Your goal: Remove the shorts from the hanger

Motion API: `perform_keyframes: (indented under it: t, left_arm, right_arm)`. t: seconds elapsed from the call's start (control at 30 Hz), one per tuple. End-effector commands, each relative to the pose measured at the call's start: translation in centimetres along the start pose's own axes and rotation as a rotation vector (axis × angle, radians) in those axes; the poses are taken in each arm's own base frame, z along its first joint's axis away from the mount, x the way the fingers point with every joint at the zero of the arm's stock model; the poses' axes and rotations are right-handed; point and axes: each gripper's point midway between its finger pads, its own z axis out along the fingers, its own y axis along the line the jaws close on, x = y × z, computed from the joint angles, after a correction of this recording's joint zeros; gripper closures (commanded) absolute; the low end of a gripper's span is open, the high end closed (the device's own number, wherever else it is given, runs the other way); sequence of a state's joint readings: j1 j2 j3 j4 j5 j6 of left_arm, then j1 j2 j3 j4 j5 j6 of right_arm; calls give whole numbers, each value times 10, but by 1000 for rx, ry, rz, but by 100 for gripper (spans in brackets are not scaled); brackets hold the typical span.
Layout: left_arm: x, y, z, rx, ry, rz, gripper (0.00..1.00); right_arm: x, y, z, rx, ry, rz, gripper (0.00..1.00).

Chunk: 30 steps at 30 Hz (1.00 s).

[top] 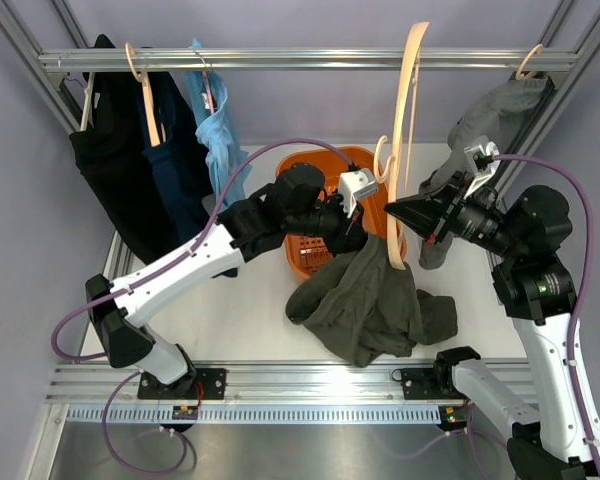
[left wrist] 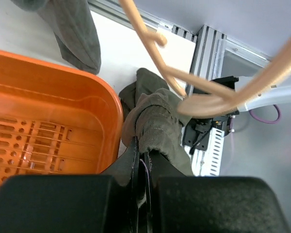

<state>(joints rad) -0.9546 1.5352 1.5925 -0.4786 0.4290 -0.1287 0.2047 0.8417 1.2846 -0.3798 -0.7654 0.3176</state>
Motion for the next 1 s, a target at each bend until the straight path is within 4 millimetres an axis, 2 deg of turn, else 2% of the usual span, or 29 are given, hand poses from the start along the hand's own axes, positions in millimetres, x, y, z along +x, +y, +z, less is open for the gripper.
perform_keyframes:
  t: [0.0, 0.1, 0.17, 0.2, 0.23, 0.3, 0.37, 0.6, 0.73, 0.83, 0.97]
  left_arm:
    - [-3, -4, -6, 14, -47, 70, 100]
    - [28, -3, -6, 19, -15, 17, 100]
    - [38, -3, -9, 10, -26, -17, 86]
    - [51, 1, -6, 4, -25, -33, 84]
    - [48, -1, -11, -3, -47, -46, 82]
    - [52, 1, -13, -23, -56, -65, 62]
    - [47, 6, -18, -62, -79, -64, 46]
    - [23, 16, -50, -193, -174, -28, 15]
    - [18, 26, -75, -295, -198, -2, 4]
    - [21, 32, -91, -353, -200, 10, 1]
    - [21, 36, -107, -407, -209, 17, 1]
  right_arm:
    - [6, 14, -1, -90, 5, 73, 100]
    - [16, 14, -3, -101, 19, 130, 100]
    - [20, 12, -3, -101, 24, 165, 100]
    - [20, 12, -3, -103, 23, 172, 100]
    - [20, 12, -3, -106, 21, 182, 100]
    - [20, 11, -1, -111, 15, 223, 100]
    - [20, 8, 1, -106, 14, 269, 100]
    - [12, 5, 5, -104, -10, 369, 100]
    - [24, -1, 4, -93, -2, 492, 100]
    - [31, -4, 3, -86, -4, 519, 100]
    - [31, -7, 2, -74, -16, 521, 100]
